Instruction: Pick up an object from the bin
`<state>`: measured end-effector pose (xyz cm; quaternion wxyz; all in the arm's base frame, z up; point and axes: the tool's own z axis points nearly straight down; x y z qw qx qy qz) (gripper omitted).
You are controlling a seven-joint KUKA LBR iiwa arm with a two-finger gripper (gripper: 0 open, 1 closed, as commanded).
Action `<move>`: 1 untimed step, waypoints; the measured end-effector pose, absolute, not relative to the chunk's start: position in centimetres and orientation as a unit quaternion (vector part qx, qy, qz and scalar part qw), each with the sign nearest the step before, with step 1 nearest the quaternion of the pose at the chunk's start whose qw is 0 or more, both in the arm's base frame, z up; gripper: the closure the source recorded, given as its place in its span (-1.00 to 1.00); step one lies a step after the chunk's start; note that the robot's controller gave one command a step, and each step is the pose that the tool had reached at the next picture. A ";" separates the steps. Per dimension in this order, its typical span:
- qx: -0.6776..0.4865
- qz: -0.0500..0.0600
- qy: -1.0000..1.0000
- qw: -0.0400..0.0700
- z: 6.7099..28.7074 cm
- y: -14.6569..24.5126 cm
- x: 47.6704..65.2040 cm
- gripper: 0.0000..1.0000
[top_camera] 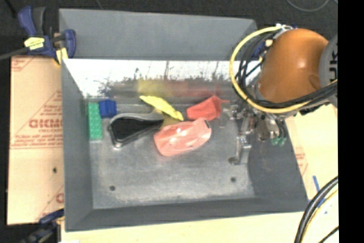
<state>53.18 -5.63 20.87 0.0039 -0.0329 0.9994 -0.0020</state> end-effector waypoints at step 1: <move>-0.096 0.000 0.995 0.006 17.0 -1.7 54.6 -1.00</move>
Offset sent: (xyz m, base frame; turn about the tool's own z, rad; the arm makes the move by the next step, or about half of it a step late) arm 0.0148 0.0678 -0.0799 -0.2548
